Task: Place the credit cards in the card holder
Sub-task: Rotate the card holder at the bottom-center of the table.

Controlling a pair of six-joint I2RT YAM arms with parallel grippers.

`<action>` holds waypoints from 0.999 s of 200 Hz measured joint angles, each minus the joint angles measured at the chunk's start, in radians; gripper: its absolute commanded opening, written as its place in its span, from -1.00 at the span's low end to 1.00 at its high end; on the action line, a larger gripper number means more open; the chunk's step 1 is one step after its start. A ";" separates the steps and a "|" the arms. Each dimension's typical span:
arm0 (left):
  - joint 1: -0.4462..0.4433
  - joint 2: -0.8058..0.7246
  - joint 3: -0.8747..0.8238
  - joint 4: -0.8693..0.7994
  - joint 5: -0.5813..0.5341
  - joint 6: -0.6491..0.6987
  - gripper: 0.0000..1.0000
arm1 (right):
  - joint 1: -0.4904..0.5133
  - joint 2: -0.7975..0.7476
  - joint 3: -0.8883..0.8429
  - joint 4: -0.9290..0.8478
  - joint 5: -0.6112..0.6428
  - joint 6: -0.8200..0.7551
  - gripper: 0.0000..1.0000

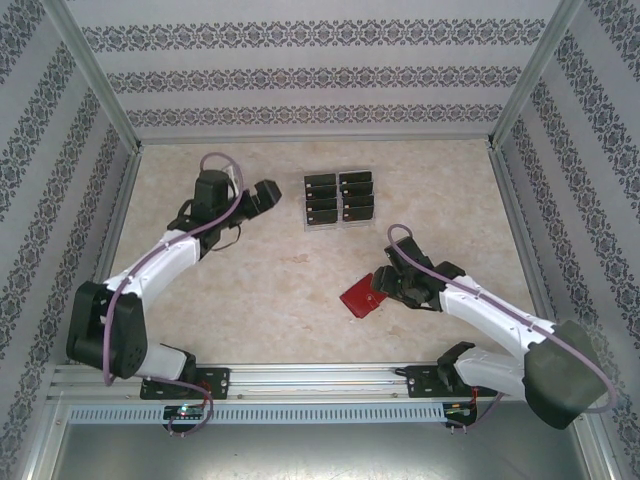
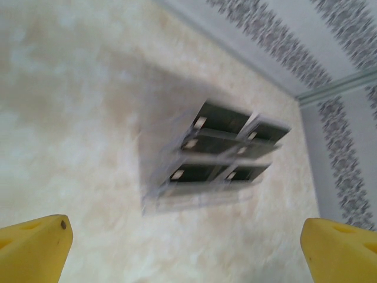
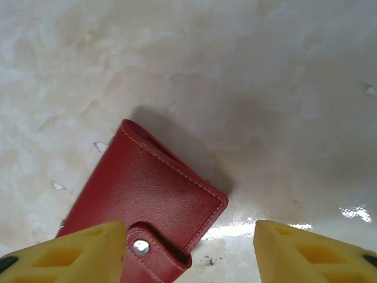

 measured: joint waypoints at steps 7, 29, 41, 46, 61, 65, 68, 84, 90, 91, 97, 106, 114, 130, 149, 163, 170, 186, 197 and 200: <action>-0.006 -0.021 -0.034 -0.018 -0.001 0.004 1.00 | 0.000 0.014 0.000 0.009 -0.006 0.007 0.27; -0.023 -0.081 -0.111 -0.080 -0.007 0.016 1.00 | 0.000 0.058 0.000 0.055 -0.022 0.016 0.31; -0.035 -0.111 -0.133 -0.109 -0.011 0.026 1.00 | 0.000 0.095 0.000 0.093 -0.042 0.022 0.31; -0.040 -0.124 -0.140 -0.117 -0.014 0.028 1.00 | 0.000 0.114 0.000 0.110 -0.053 0.026 0.31; -0.053 -0.165 -0.164 -0.124 -0.019 0.031 1.00 | 0.006 0.178 0.004 0.158 -0.083 0.037 0.31; -0.055 -0.174 -0.169 -0.125 -0.021 0.031 1.00 | 0.010 0.200 0.010 0.169 -0.090 0.039 0.31; -0.057 -0.182 -0.175 -0.125 -0.023 0.031 1.00 | 0.013 0.212 0.016 0.171 -0.090 0.040 0.31; -0.062 -0.208 -0.196 -0.126 -0.024 0.030 1.00 | 0.034 0.273 0.070 0.208 -0.116 0.045 0.30; -0.065 -0.214 -0.203 -0.127 -0.026 0.030 1.00 | 0.048 0.301 0.098 0.222 -0.127 0.045 0.30; -0.065 -0.214 -0.203 -0.127 -0.026 0.029 1.00 | 0.052 0.309 0.106 0.226 -0.130 0.044 0.30; -0.071 -0.217 -0.208 -0.127 -0.029 0.029 1.00 | 0.067 0.339 0.138 0.237 -0.141 0.044 0.31; -0.078 -0.219 -0.214 -0.127 -0.031 0.029 1.00 | 0.090 0.386 0.195 0.250 -0.157 0.042 0.31; -0.084 -0.221 -0.217 -0.129 -0.035 0.029 1.00 | 0.106 0.420 0.246 0.253 -0.167 0.039 0.31; -0.098 -0.224 -0.218 -0.134 -0.044 0.029 1.00 | 0.126 0.461 0.334 0.253 -0.173 0.028 0.31; -0.119 -0.232 -0.218 -0.143 -0.058 0.029 1.00 | 0.140 0.454 0.385 0.227 -0.146 0.002 0.31; -0.135 -0.238 -0.219 -0.155 -0.071 0.027 1.00 | 0.161 0.426 0.390 0.171 -0.085 -0.024 0.29; -0.144 -0.241 -0.222 -0.156 -0.079 0.026 1.00 | 0.175 0.409 0.388 0.133 -0.054 -0.037 0.27; -0.164 -0.242 -0.233 -0.157 -0.099 0.019 1.00 | 0.229 0.365 0.377 0.051 0.019 -0.061 0.18; -0.180 -0.242 -0.242 -0.157 -0.119 0.014 1.00 | 0.265 0.341 0.364 0.009 0.063 -0.068 0.16; -0.186 -0.242 -0.245 -0.157 -0.122 0.011 1.00 | 0.273 0.337 0.359 -0.003 0.074 -0.071 0.12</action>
